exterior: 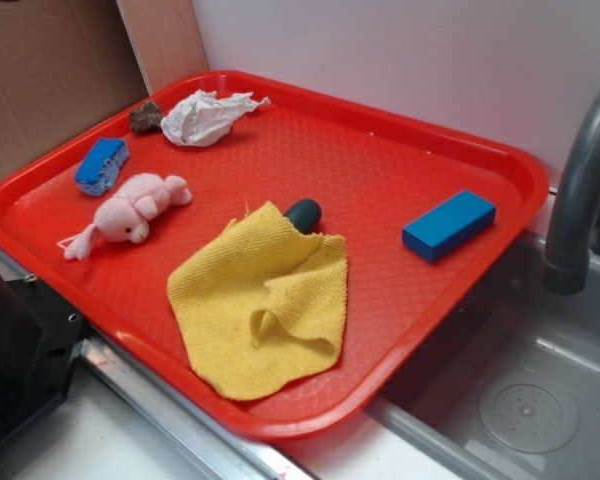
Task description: Grab the blue sponge.
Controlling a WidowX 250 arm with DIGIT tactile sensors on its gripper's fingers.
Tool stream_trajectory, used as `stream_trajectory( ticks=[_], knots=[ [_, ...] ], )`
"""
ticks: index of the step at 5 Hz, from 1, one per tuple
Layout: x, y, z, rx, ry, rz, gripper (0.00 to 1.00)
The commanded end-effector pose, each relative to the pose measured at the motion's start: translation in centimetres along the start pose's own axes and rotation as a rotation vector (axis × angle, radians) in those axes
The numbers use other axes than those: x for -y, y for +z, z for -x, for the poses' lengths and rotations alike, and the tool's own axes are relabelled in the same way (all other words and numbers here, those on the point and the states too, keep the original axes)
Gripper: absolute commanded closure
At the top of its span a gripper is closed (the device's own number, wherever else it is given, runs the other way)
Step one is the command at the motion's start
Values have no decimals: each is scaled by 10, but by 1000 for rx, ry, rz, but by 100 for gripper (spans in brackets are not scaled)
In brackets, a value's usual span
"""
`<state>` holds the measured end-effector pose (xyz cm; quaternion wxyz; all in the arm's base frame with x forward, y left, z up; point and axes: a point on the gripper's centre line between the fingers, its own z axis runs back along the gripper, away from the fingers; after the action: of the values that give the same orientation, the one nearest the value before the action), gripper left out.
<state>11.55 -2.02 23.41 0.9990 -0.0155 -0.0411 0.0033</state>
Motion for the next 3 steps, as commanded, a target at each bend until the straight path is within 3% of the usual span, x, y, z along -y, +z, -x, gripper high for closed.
stream_trajectory(
  ticks=[1,2,3],
  knots=[
    [0,0,0,0,0,0,0],
    [-51,-51,-23,-84,189,1,0],
    [-108,-77,-56,-20,363,-51,0]
  ],
)
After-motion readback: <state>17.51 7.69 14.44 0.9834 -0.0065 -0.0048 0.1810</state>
